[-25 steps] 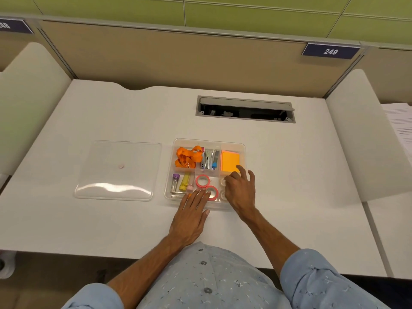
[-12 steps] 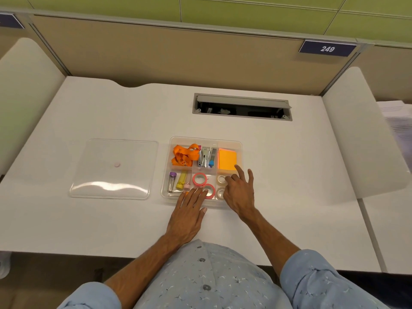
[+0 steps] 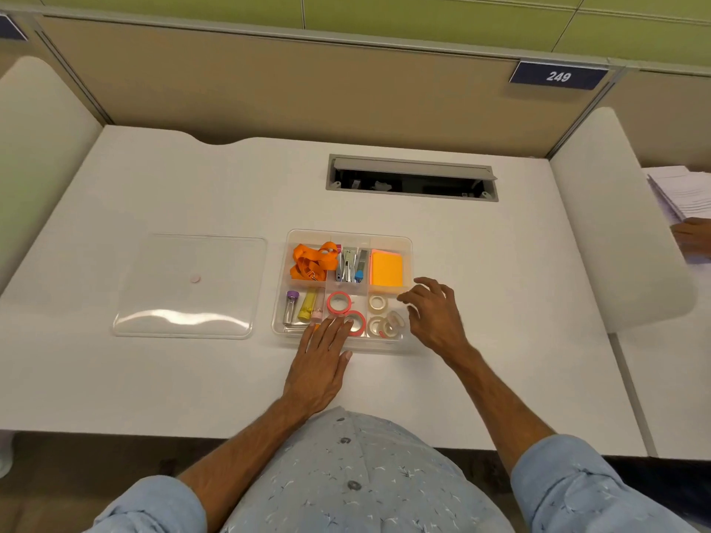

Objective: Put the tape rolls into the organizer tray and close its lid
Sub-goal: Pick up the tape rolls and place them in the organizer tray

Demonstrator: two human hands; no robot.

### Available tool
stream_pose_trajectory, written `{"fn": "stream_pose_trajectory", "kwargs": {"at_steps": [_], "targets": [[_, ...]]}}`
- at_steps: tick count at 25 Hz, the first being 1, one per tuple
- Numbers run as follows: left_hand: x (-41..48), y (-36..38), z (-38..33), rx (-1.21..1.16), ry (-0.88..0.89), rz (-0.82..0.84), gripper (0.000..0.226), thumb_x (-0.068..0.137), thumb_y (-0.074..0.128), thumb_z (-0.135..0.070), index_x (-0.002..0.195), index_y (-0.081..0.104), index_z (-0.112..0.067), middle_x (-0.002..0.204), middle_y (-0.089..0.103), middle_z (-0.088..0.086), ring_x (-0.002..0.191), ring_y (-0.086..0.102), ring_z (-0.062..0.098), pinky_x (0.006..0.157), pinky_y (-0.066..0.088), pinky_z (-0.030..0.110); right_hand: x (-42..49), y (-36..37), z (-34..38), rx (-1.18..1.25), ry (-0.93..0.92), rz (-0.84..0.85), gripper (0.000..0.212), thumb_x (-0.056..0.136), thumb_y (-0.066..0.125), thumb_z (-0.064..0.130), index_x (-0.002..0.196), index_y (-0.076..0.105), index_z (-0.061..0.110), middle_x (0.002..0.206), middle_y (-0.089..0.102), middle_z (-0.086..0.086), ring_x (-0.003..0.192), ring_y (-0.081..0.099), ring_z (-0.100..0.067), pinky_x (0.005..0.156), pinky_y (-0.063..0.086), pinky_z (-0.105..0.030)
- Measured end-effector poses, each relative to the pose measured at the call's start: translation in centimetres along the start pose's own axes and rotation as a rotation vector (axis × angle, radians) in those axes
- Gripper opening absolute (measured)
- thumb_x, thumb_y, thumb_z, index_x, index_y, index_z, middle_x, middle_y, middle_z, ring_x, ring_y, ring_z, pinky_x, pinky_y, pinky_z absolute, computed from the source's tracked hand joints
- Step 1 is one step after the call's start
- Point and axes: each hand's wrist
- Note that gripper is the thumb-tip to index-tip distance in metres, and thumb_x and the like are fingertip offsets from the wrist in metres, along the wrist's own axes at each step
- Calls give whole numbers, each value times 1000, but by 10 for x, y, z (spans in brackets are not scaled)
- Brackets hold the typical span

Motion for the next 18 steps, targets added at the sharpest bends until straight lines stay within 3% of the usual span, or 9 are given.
{"fn": "stream_pose_trajectory", "kwargs": {"at_steps": [6,11,18], "targets": [[0,-1,-4,-16,-22,-15,59,111,45,-40,165,31,-21,172,33,6,162,25,27,135,12,50,-7,8,12,-139,-31,108,41,101,55,53,125,74,26,148,66,8,159,35,-19,133,19,-53],[1,0,-3,-6,-27,-4,60,111,42,-42,165,28,-21,173,30,5,163,21,27,135,8,48,-11,14,18,-103,-3,74,41,98,55,53,117,78,24,139,72,7,157,37,-18,134,17,-53],[1,1,-1,12,-36,40,60,113,34,-45,167,20,-24,176,23,2,165,14,23,137,6,48,-8,14,21,-97,34,83,33,104,54,47,117,75,26,144,69,9,158,35,-16,135,15,-50]]}}
Point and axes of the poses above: each hand's wrist, its own x-axis towards the middle knuckle, its own y-axis out of the palm, z = x × y
